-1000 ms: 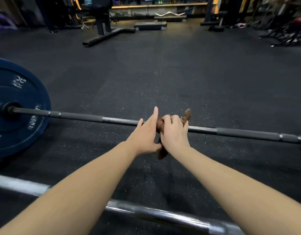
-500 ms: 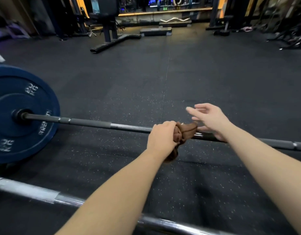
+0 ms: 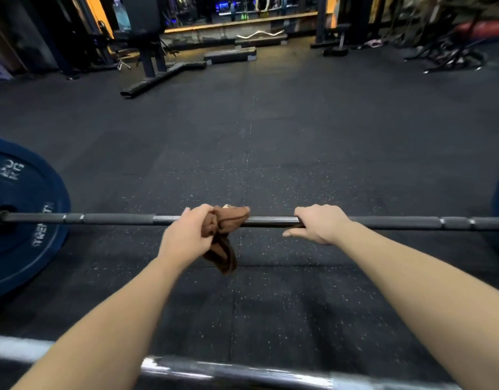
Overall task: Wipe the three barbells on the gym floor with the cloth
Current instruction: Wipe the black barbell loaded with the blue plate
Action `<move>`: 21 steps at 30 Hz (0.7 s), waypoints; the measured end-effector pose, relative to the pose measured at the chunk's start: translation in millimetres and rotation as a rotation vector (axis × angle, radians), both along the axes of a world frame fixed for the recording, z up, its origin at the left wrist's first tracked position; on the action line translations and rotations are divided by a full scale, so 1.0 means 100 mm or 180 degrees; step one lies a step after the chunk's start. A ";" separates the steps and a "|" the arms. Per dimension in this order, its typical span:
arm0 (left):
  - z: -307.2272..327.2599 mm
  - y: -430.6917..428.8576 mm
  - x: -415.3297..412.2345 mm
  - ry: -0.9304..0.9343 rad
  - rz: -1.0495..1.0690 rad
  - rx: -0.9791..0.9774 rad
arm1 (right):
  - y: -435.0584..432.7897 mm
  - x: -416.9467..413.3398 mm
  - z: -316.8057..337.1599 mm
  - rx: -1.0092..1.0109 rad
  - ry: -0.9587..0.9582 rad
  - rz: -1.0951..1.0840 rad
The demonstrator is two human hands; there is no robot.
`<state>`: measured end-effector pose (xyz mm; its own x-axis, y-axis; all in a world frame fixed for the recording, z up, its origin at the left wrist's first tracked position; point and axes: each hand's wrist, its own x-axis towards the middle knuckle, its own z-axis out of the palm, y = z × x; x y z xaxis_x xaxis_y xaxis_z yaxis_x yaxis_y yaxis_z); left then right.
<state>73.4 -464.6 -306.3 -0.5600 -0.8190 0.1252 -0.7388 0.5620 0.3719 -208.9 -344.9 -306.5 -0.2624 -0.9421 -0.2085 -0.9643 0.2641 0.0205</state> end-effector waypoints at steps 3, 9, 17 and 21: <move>0.03 -0.13 0.23 0.0236 0.0315 0.0060 | 0.00 -0.01 0.00 0.0017 0.0010 0.0029; -0.04 0.08 0.02 0.0652 0.0478 0.0150 | -0.01 -0.01 -0.02 -0.0027 0.0079 0.0053; 0.12 0.61 -0.94 -0.0027 -0.0352 0.0404 | -0.10 0.03 -0.02 0.0138 -0.0039 -0.0248; 0.16 0.51 -0.83 -0.0270 -0.0603 -0.0013 | -0.10 0.10 0.03 0.0182 0.0174 -0.0315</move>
